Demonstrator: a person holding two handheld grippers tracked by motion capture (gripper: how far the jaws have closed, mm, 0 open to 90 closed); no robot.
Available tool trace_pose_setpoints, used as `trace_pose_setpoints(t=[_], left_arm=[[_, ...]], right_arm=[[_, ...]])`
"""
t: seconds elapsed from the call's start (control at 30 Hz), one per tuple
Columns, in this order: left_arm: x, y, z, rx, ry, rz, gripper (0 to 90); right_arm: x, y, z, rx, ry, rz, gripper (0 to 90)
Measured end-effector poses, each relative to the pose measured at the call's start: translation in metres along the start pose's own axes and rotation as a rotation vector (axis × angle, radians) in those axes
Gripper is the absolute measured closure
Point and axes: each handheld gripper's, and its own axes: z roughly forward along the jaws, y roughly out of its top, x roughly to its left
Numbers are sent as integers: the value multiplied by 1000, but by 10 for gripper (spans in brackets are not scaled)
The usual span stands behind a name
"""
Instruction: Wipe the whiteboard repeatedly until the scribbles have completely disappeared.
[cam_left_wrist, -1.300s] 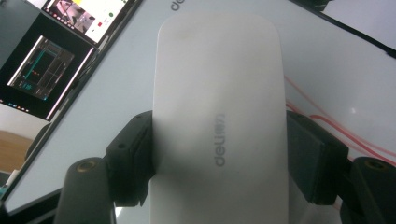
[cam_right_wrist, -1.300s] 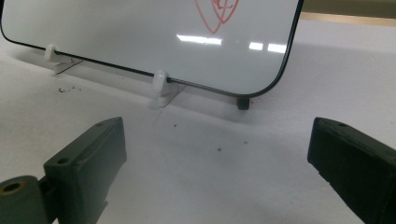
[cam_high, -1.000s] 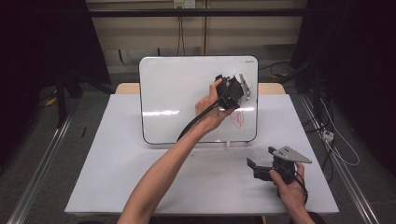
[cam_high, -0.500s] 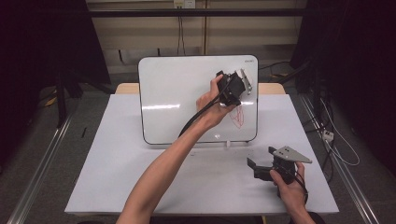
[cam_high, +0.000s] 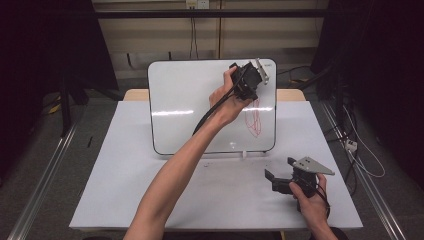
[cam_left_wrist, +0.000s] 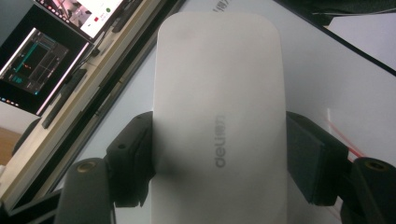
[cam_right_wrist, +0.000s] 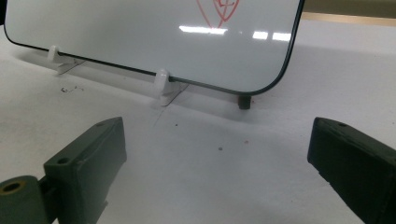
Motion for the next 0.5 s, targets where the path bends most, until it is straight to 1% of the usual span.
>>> trace_pose_setpoints(t=[0.03,0.1,0.2,0.23,0.37,0.47,0.5], left_arm=[[2,1,0,-6,3,-8,311],[4,1,1,1,7,-16,311],[3,2,2,-4,11,-23,311],[3,3,2,2,15,-21,311],[-2,5,2,17,35,5,312],[-5,5,2,32,45,56,312],[-6,5,2,30,44,64,312]], right_arm=[[0,0,0,1,1,-1,45],[0,0,0,0,1,0,45],[0,0,0,1,1,-1,45],[0,0,0,1,1,0,45],[0,0,0,0,3,1,45],[0,0,1,1,2,2,45],[0,0,0,1,1,1,45]])
